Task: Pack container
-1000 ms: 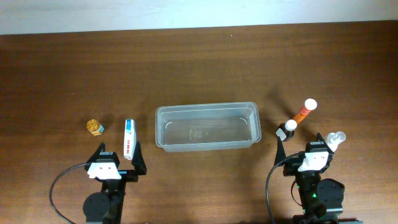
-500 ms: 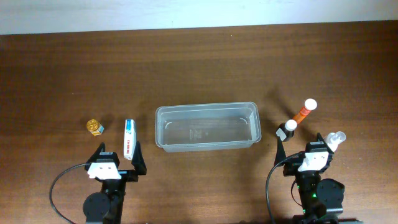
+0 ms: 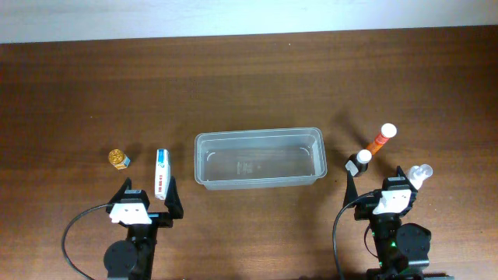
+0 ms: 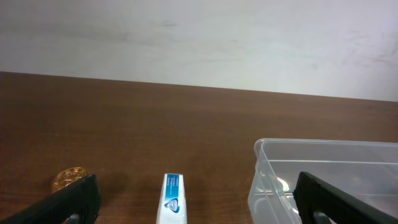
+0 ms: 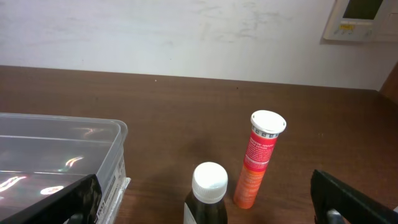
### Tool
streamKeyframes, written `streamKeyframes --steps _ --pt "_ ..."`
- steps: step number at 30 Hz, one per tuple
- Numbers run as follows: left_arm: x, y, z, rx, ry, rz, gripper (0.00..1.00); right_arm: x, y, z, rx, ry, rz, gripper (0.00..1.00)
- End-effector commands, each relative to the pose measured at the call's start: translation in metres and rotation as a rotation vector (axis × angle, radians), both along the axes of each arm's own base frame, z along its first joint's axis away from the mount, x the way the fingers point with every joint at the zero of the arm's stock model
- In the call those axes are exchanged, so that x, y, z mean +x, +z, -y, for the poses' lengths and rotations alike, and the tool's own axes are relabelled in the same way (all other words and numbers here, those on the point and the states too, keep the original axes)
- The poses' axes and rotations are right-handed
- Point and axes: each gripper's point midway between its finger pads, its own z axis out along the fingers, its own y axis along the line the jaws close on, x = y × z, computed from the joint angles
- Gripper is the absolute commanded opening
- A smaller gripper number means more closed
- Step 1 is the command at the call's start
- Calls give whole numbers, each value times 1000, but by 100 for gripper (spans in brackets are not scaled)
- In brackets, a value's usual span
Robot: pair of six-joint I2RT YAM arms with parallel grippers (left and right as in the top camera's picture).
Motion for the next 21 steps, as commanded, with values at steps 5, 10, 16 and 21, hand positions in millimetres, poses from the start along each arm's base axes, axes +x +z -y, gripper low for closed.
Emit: streamKeyframes --steps 5,10,16,21 --pt "0 -1 -1 13 0 -1 100 0 -1 -1 -4 11 5 98" --pt "0 2 -1 11 1 11 100 -1 1 -14 19 84 10 98" --pt "-1 -1 1 -104 3 -15 100 0 5 -14 117 70 21 98" --pt "-5 16 0 -103 4 -36 100 -4 42 -14 115 72 55 98"
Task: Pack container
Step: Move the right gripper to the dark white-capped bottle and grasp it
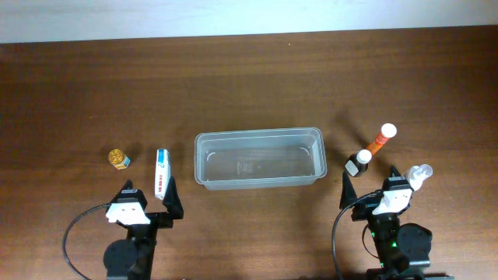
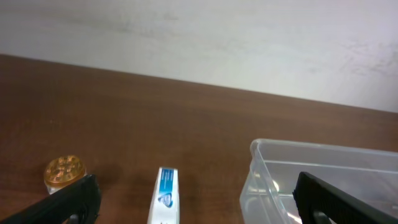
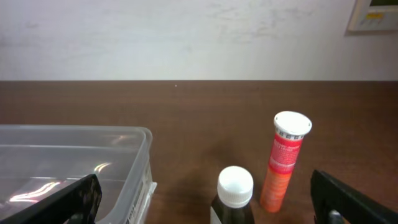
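An empty clear plastic container (image 1: 258,158) lies at the table's middle. Left of it lies a white and blue box (image 1: 160,173) on its edge, with a small gold-topped jar (image 1: 117,158) further left. Right of the container stand a dark bottle with a white cap (image 1: 359,162) and an orange tube with a white cap (image 1: 380,139). My left gripper (image 1: 149,196) is open just behind the box (image 2: 163,198), nothing between its fingers. My right gripper (image 1: 370,183) is open near the dark bottle (image 3: 233,198), also holding nothing.
A small clear bottle with a white top (image 1: 421,173) sits by the right arm. A white wall (image 3: 186,37) rises beyond the table's far edge. Bare brown wood (image 1: 249,78) stretches behind the container.
Both arms have shifted slightly. The right wrist view has turned a little left, so the bottle and tube sit further right in it. Nothing on the table has moved.
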### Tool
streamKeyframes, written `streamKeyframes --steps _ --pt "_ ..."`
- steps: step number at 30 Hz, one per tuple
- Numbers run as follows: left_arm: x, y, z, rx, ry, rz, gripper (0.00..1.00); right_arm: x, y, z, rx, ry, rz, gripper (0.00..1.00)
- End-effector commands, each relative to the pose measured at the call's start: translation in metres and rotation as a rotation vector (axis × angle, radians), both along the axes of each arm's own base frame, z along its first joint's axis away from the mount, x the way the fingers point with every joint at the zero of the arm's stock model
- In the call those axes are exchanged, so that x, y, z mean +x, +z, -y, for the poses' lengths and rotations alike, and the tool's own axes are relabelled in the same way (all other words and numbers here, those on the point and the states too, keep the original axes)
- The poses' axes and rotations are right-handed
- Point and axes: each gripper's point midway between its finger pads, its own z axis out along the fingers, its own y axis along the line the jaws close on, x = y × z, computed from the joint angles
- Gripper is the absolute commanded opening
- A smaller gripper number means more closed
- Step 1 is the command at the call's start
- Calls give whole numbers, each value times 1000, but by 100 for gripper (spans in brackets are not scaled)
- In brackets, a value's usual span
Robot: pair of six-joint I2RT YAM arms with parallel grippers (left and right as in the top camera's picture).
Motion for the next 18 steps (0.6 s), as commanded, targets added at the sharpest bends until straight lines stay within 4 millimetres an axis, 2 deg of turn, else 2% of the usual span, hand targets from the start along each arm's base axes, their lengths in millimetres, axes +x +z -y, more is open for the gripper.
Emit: streamKeyframes --steps 1,4,8,11,18 --pt "-4 23 1 -28 -3 -11 100 -4 43 -2 20 9 40 98" --pt "-4 40 1 -25 -2 -73 100 0 62 -1 21 8 -57 98" --pt "4 51 1 -22 0 -162 100 10 75 -1 22 7 -210 98" --pt "15 55 1 -16 1 -310 100 25 81 -1 24 4 -421 98" --pt "29 40 2 8 1 -641 100 46 64 -2 32 6 -826 99"
